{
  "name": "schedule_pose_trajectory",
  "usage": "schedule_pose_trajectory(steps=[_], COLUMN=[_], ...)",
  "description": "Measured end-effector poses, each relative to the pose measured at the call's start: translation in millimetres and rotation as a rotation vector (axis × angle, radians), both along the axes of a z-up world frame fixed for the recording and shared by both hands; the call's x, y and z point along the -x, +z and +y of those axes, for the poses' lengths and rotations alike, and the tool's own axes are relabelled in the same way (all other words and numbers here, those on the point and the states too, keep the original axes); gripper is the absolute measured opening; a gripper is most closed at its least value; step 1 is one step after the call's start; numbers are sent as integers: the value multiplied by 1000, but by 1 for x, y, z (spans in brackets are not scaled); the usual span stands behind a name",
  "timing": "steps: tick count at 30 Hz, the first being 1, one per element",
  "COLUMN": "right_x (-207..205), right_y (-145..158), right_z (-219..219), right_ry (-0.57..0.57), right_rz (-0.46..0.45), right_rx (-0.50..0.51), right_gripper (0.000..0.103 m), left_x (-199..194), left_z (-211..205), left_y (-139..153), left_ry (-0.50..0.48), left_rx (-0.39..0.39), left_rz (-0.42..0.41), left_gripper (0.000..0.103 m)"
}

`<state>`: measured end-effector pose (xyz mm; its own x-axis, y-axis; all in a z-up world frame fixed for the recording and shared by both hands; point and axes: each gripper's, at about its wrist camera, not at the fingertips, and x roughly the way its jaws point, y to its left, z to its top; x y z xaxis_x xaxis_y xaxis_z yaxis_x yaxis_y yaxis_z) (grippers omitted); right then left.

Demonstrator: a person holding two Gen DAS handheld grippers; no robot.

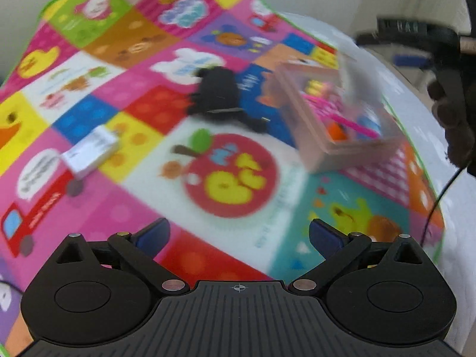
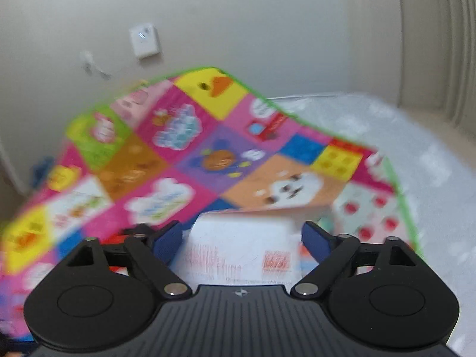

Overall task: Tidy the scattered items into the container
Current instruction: 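Grasp the black plush toy with the right tool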

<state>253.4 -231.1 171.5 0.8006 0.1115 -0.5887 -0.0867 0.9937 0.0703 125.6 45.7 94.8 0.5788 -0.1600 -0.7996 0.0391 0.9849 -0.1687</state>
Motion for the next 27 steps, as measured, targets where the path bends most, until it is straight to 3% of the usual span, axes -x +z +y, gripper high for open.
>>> schedule_pose_trajectory(steps=[3, 9, 13, 17, 20, 22, 25, 27], right_x=[-5, 50, 75, 88, 75, 56, 16, 0], right_y=[2, -25, -63, -83, -87, -89, -96, -97], right_z=[7, 45, 97, 143, 171, 190, 221, 241], right_ry=[-54, -28, 110, 251, 254, 220, 167, 197], right_rz=[17, 34, 123, 102, 56, 16, 18, 45], right_rx=[-26, 5, 75, 170, 196, 217, 201, 114], right_gripper=[91, 93, 93, 93, 93, 93, 93, 93], left_x=[-9, -15, -17, -13, -12, -8, -1, 5], left_z=[18, 45, 79, 124, 148, 163, 189, 206], left_y=[4, -1, -8, -6, 6, 17, 28, 31], left_ry=[63, 119, 243, 378, 438, 480, 590, 670], left_rx=[15, -39, -57, -96, -210, -244, -190, -100], left_rz=[-30, -37, 11, -1, -51, -89, -58, 0], left_gripper=[102, 103, 103, 103, 103, 103, 103, 103])
